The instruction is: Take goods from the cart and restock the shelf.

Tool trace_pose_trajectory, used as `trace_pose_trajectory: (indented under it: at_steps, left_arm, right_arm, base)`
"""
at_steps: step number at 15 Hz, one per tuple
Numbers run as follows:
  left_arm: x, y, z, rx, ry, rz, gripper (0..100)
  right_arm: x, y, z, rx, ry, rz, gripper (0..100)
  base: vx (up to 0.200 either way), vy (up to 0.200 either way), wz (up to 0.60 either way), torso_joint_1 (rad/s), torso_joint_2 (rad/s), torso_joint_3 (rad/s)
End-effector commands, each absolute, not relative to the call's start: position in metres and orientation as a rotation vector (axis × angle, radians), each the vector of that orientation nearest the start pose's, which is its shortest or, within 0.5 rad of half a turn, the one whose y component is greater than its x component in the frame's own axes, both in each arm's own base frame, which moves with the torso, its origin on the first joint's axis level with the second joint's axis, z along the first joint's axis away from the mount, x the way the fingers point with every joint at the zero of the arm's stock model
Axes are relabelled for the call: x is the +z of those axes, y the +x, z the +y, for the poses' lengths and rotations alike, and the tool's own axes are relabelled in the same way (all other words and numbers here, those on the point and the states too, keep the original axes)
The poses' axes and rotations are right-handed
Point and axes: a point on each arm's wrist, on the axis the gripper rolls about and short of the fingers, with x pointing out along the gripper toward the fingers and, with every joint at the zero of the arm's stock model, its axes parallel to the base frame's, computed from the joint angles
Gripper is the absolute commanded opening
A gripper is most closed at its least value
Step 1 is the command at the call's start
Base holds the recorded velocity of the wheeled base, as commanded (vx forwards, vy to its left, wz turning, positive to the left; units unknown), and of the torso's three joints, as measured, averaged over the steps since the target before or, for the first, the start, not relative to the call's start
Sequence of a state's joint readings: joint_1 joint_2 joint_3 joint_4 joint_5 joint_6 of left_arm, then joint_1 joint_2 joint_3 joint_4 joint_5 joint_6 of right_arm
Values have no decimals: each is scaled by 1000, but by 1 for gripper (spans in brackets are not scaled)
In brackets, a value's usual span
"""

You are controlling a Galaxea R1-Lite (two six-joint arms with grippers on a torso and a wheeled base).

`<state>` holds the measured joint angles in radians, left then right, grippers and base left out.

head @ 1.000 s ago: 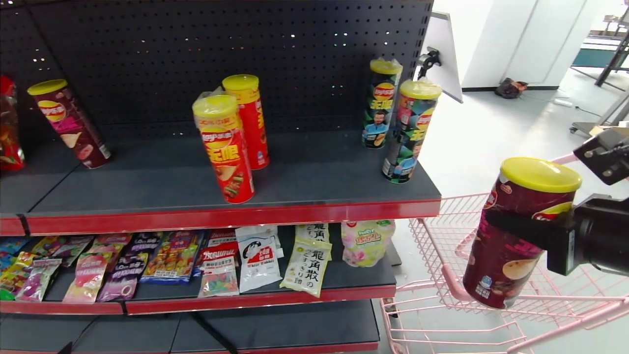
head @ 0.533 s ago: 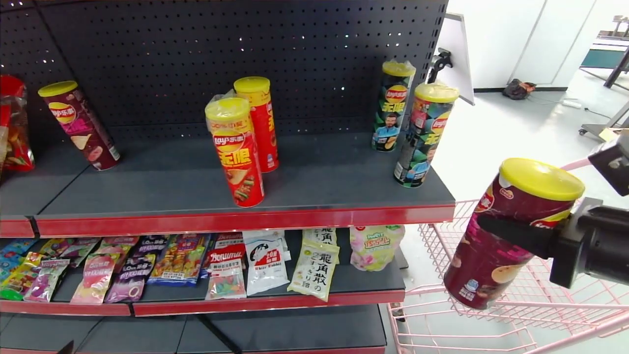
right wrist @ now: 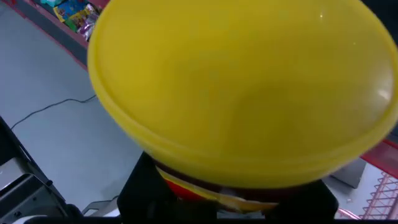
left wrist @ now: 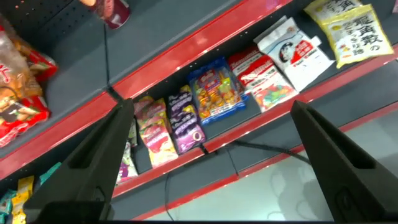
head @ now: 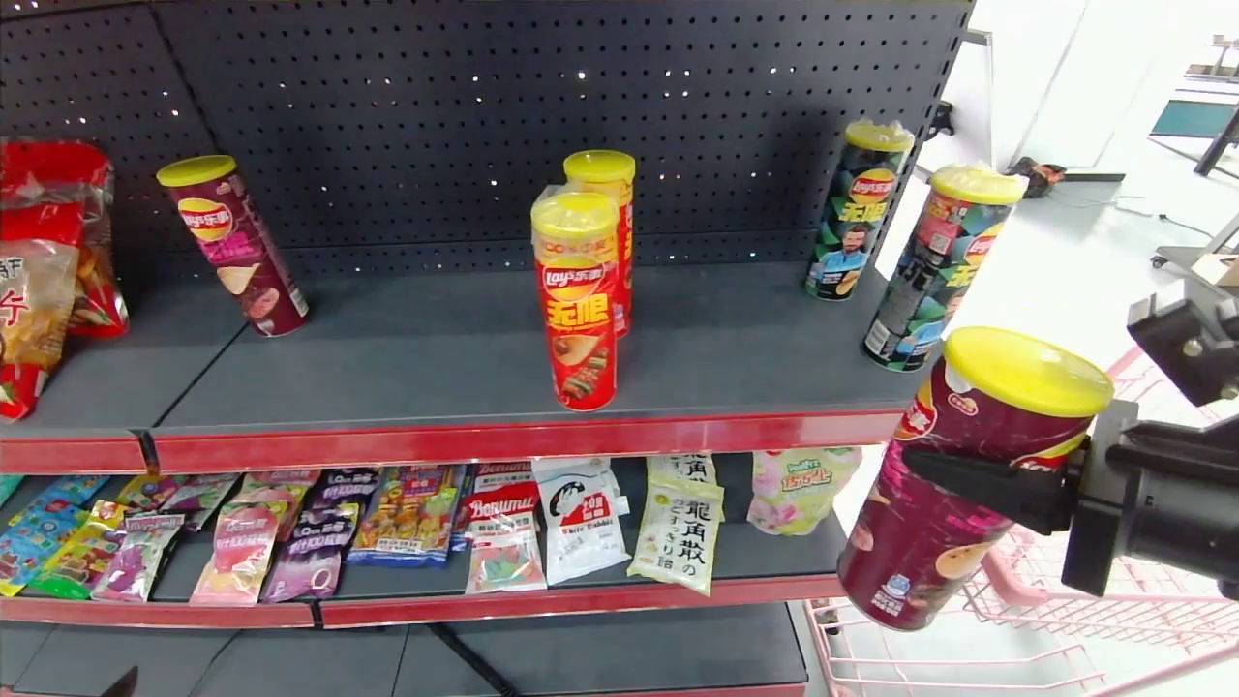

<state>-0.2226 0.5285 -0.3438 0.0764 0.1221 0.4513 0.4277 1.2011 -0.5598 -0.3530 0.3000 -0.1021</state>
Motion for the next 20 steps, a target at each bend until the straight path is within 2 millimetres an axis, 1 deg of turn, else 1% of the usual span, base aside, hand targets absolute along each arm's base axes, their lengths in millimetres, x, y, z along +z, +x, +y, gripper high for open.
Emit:
trace_pose_trajectory:
  at_steps: [1, 5, 14, 20]
  left_arm:
    - [168, 25, -3, -155, 492, 228, 100]
    - [168, 25, -3, -152, 493, 227, 100]
    - [167, 25, -3, -151, 498, 228, 100]
    - [167, 24, -3, -151, 497, 227, 100]
  right_arm:
    - [209, 156, 81, 753, -118, 250, 0]
    - [208, 152, 87, 794, -139, 243, 0]
    - [206, 151, 89, 808, -143, 250, 0]
    - [204, 150, 97, 854, -160, 257, 0]
  base:
    - [0, 200, 0, 2, -2, 2]
    - [0, 200, 0, 5, 2, 4]
    - [0, 200, 0, 2, 2, 0]
    - [0, 200, 0, 4, 5, 4]
